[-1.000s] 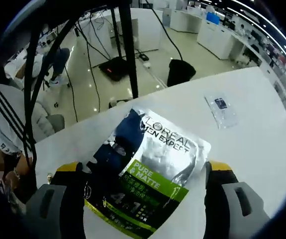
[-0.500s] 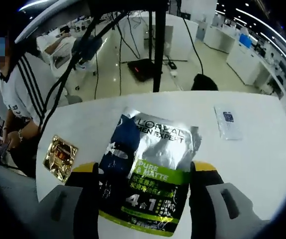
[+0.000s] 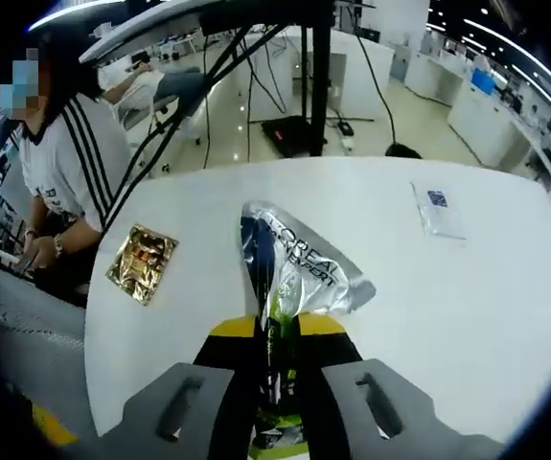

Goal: Arrange the skincare products in the storage area until every visible bottle or jar stands upright without overlapping.

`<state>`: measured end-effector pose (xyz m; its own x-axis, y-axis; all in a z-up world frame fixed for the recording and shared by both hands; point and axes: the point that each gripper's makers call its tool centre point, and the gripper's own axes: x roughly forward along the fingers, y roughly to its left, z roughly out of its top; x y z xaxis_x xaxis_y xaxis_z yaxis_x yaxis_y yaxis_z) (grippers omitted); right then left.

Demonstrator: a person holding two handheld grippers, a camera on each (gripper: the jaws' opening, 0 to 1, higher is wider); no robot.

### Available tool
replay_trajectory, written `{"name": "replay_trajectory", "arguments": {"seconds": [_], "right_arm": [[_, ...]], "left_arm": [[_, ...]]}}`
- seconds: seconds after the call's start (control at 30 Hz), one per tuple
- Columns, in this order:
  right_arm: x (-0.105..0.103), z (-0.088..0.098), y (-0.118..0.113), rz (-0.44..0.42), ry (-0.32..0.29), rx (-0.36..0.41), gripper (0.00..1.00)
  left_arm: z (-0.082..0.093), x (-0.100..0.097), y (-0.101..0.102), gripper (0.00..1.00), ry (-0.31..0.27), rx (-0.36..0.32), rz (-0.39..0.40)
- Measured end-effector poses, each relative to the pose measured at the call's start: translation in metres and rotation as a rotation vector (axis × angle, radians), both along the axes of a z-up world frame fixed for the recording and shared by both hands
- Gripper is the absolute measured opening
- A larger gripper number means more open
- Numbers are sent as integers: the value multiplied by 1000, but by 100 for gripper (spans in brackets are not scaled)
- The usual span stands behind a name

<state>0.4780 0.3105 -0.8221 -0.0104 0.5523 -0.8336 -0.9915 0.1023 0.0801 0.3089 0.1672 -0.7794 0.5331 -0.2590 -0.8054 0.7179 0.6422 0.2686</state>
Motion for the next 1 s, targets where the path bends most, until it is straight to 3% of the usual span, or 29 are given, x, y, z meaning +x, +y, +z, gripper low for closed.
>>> {"name": "replay_trajectory", "arguments": {"seconds": [0.07, 0.27, 0.37, 0.47, 0.53, 0.63, 0.67, 0.77, 0.83, 0.93, 1.0], "right_arm": [[-2, 15, -5, -42, 3, 94, 7], [-32, 78, -51, -75, -34, 308, 7], [-47, 95, -81, -83, -65, 325, 7], [-64, 119, -119, -167, -90, 385, 7], [-75, 128, -143, -230, -92, 419, 7], [-90, 131, -174, -334, -83, 458, 7], [-97, 131, -179, -351, -65, 475, 7], [-122, 123, -199, -360, -93, 465, 7], [-133, 123, -206, -373, -104, 479, 8], [-139, 125, -213, -408, -116, 501, 8], [-141, 127, -214, -424, -128, 519, 8]], "left_arm": [[8, 5, -4, 19, -46, -31, 1], [11, 6, -7, 19, -55, -53, 9], [16, 8, -9, 19, -71, -81, 8], [30, 14, -13, 19, -118, -164, 30], [40, 18, -15, 19, -145, -238, 59], [45, 21, -15, 20, -146, -293, 88], [46, 20, -18, 20, -129, -314, 78], [50, 16, -27, 21, -98, -377, 51], [57, 11, -37, 21, -43, -468, 40], [77, 13, -43, 23, 7, -625, 71], [86, 12, -45, 27, 78, -740, 114]]}}
